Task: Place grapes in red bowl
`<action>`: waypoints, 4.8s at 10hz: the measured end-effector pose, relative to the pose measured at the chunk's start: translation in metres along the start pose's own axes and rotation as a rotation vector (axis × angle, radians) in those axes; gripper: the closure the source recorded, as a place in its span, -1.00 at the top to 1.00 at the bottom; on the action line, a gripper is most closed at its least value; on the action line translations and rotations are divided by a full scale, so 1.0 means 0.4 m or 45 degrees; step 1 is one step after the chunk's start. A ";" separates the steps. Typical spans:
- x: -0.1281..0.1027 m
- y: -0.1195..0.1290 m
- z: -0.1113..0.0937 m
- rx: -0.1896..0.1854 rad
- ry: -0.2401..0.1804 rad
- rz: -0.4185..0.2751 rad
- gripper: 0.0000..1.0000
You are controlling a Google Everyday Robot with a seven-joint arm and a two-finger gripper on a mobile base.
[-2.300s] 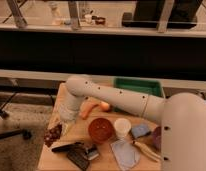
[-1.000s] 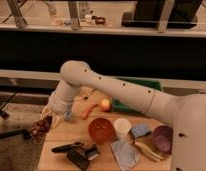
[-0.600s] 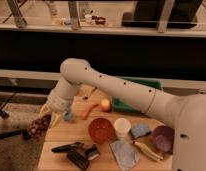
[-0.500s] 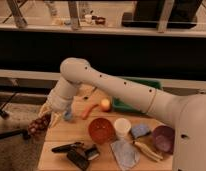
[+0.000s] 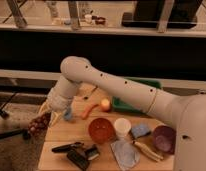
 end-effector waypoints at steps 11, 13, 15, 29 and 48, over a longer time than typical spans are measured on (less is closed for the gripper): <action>0.055 0.050 -0.080 0.045 -0.002 0.034 -1.00; 0.071 0.068 -0.105 0.064 -0.001 0.046 -1.00; 0.087 0.088 -0.135 0.087 0.001 0.060 -1.00; 0.225 0.228 -0.307 0.243 0.034 0.193 -1.00; 0.407 0.371 -0.344 0.284 0.086 0.373 -1.00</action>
